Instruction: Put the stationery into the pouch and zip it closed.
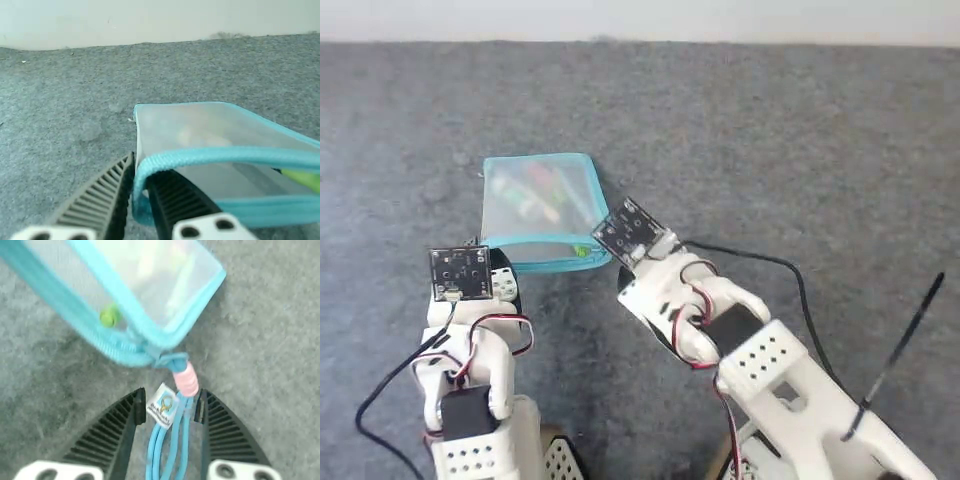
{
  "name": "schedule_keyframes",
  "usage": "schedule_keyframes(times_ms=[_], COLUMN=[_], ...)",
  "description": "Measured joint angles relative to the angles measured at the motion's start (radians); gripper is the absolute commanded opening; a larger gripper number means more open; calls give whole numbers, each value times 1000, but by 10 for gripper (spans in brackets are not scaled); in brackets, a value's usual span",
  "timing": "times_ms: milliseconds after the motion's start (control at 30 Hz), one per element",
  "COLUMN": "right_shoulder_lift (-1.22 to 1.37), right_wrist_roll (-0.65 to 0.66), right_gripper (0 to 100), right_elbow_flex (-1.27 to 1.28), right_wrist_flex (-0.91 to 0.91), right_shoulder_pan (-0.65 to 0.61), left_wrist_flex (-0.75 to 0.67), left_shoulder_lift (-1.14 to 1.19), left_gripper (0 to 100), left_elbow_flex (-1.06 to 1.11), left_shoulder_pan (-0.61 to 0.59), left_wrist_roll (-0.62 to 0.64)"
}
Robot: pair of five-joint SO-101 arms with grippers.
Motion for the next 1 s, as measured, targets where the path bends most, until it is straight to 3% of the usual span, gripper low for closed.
schedule_keyframes(times_ms=[433, 667, 833, 1000], right_shoulder_lift=[473, 545, 545, 545], right_wrist_roll=[35, 37, 40, 41], right_gripper=[173, 170, 0, 9], right_elbow_flex=[-199, -199, -201, -276], right_wrist_flex=[-95, -169, -172, -95], right_shoulder_pan=[0, 0, 3, 55], left_wrist_flex=[0, 0, 0, 0], left_shoulder_lift=[0, 0, 0, 0], left_gripper=[12, 12, 12, 12], left_elbow_flex=[0, 0, 0, 0], left_shoulder_pan=[0, 0, 0, 0], left_wrist_roll=[0, 0, 0, 0])
